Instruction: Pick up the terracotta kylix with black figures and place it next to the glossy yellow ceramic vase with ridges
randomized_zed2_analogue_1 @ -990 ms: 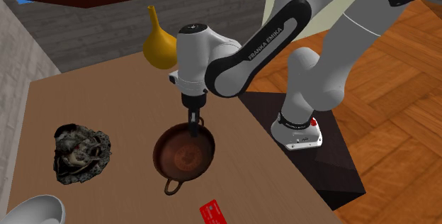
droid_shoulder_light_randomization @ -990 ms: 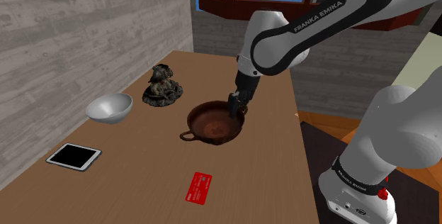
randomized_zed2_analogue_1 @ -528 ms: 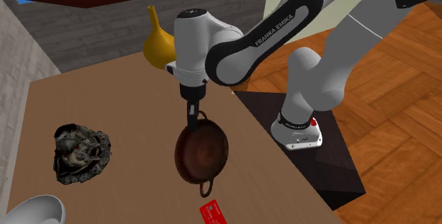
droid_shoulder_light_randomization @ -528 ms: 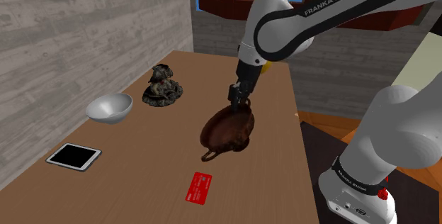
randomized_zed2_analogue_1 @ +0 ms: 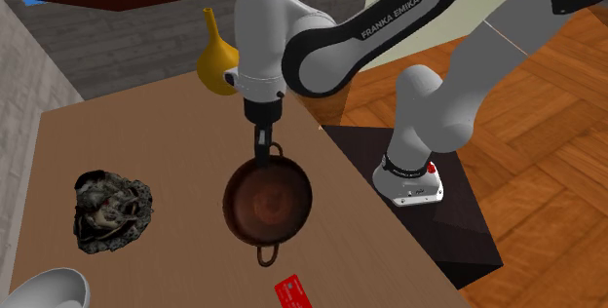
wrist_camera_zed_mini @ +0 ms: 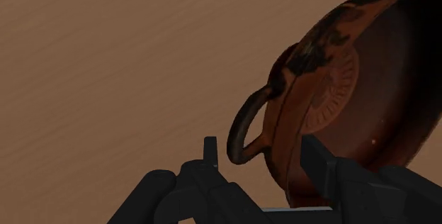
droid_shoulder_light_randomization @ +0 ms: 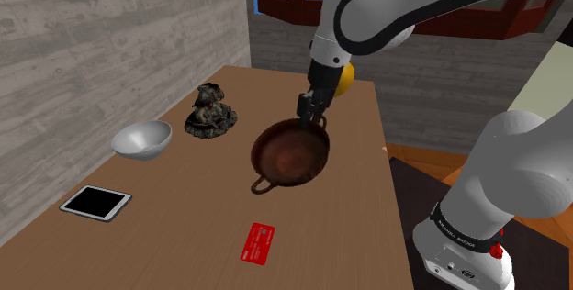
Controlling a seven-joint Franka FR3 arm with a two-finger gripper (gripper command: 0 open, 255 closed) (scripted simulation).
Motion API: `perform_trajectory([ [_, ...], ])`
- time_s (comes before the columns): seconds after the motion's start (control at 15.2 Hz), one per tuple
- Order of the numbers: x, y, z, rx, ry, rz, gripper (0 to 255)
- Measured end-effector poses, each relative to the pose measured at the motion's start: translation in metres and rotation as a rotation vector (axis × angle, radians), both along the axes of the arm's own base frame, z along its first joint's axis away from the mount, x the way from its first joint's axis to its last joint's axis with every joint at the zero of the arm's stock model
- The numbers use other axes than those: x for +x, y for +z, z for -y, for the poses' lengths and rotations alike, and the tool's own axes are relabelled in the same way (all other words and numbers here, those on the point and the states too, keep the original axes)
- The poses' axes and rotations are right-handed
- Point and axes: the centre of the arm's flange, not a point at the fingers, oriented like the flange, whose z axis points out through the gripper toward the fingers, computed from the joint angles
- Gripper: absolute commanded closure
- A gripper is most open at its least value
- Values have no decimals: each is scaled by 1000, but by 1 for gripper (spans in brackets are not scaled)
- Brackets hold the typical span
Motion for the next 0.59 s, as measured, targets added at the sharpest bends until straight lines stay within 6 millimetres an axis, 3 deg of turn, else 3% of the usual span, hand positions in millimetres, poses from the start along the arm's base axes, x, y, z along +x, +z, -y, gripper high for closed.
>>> perform_trajectory([
  [0.59, 0, 47, 0, 0, 0, 0, 255],
])
